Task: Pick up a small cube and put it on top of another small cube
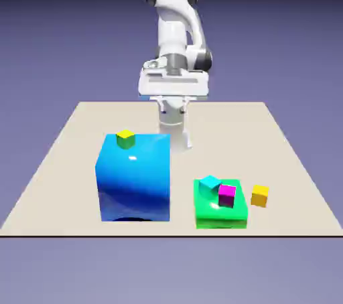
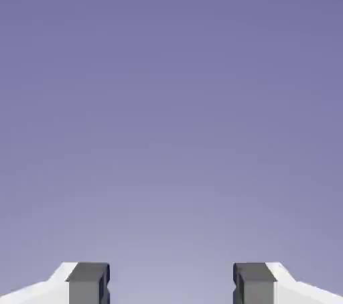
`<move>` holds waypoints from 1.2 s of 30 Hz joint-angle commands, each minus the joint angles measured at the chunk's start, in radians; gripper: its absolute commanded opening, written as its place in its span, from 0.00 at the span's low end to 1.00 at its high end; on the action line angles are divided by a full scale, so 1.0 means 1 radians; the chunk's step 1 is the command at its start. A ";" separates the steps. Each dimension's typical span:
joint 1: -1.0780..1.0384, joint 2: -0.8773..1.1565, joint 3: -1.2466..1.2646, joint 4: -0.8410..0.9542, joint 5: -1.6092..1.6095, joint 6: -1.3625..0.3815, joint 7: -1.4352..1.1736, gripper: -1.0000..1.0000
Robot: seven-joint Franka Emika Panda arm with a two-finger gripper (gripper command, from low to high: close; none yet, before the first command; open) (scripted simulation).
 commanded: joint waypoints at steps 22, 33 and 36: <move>0.107 0.797 0.440 0.535 -0.380 -0.682 -0.030 0.50; 0.160 1.124 0.531 0.688 -0.566 -0.822 0.001 0.50; 0.172 1.166 0.502 0.679 -0.603 -0.777 0.024 0.00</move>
